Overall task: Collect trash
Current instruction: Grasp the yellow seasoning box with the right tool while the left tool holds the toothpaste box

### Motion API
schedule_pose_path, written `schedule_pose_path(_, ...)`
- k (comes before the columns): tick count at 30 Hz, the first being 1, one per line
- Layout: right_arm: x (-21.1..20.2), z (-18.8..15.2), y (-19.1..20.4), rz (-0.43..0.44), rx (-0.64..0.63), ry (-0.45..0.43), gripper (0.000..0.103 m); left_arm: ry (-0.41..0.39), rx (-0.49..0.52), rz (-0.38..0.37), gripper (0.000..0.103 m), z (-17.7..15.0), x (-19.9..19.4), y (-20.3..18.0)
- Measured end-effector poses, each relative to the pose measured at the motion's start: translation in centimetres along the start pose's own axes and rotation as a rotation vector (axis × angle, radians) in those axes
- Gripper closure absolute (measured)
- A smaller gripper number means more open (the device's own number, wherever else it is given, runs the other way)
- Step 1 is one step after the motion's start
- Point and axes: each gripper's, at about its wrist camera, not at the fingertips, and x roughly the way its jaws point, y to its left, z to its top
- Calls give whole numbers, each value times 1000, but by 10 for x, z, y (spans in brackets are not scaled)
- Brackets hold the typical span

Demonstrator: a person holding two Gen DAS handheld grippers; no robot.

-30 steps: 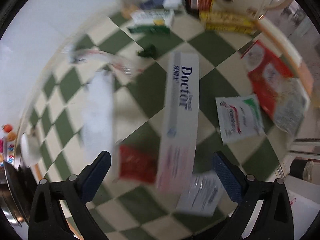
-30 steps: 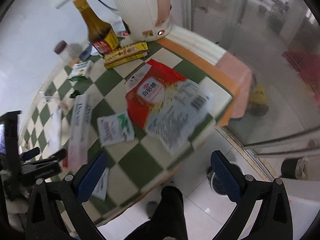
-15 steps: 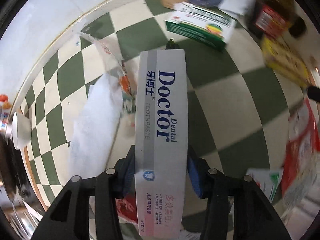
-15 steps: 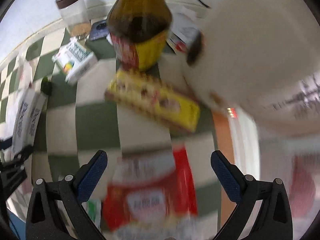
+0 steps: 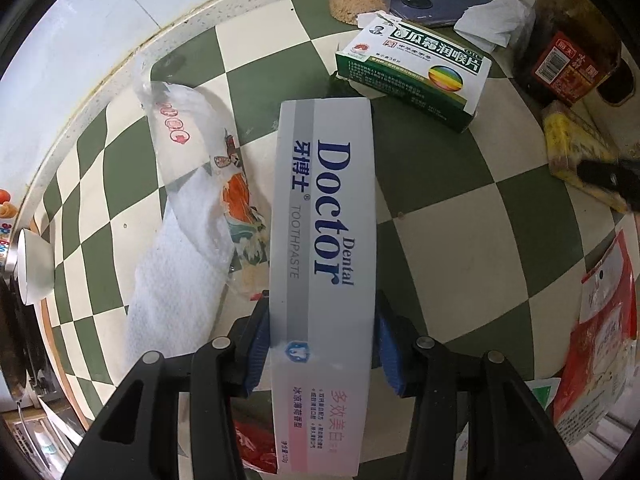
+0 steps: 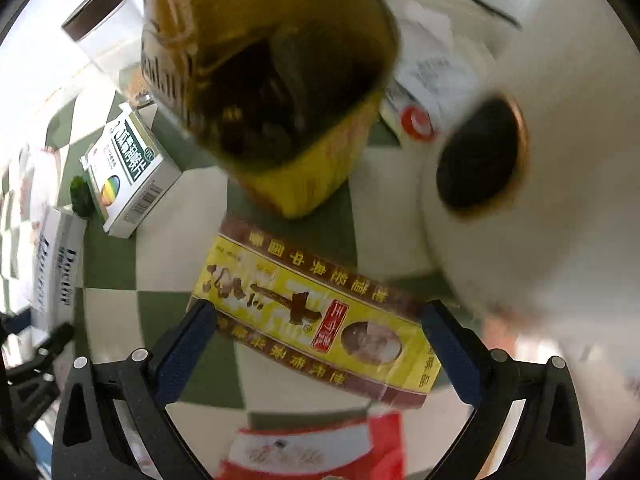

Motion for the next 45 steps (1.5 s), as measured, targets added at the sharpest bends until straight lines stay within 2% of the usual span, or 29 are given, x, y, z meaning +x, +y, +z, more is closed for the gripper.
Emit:
schedule_pose_path(2, -4, -9, 3, 80, 27, 39, 0, 3, -2, -8, 59, 0, 0, 1)
schedule_pose_path(4, -11, -28, 4, 197, 59, 56, 1, 13, -4, -16, 59, 17, 7, 1)
schedule_pose_path(5, -14, -33, 2, 200, 81, 49, 1, 17, -6, -20, 59, 17, 4, 2)
schedule_pose_path(9, -25, -46, -22, -58, 193, -64, 1, 14, -12, -17, 59, 22, 7, 2)
schedule_pose_path(11, -16, -49, -33, -65, 249, -51, 1, 9, -7, -7, 59, 20, 7, 1)
schedule_pose_path(14, 0, -51, -40, 24, 320, -74, 1, 7, -8, -3, 59, 18, 7, 0)
schedule_pose_path(16, 2, -55, -29, 154, 337, -87, 2, 7, -8, -3, 58, 18, 7, -1)
schedule_pose_path(19, -12, -72, 4, 387, 276, -36, 3, 12, -16, -4, 58, 15, 4, -3)
schedule_pose_path(20, -16, -79, 12, 392, 253, -22, 3, 13, -19, -5, 58, 14, 4, -3)
schedule_pose_path(21, -25, -85, 25, 305, 207, 6, 3, 13, -21, -5, 58, 14, 4, -2)
schedule_pose_path(22, -33, -87, 32, 214, 172, -4, 3, 11, -23, -5, 58, 14, 4, -3)
schedule_pose_path(25, -42, -77, 52, -14, 26, -90, 3, 16, -33, -5, 58, 13, 8, -3)
schedule_pose_path(27, -39, -51, 49, -82, -61, -114, 3, 15, -36, -3, 58, 12, 11, -4)
schedule_pose_path(31, -11, -11, 58, -195, -267, -69, 3, 12, -36, 10, 58, 11, 12, -8)
schedule_pose_path(34, 9, -1, 58, -194, -316, -21, 3, 6, -38, 18, 58, 10, 13, -10)
schedule_pose_path(35, 10, 3, 58, -163, -301, -33, 5, 3, -35, 21, 59, 8, 15, -11)
schedule_pose_path(38, 0, 5, 44, -79, -238, -24, 27, -8, -30, 34, 60, 2, 10, -15)
schedule_pose_path(40, -7, -2, 44, -95, -222, -39, 31, -21, -25, 39, 60, -3, 3, -19)
schedule_pose_path(45, -27, -29, 55, -61, -149, -84, 36, -74, -3, 49, 60, -15, -22, -26)
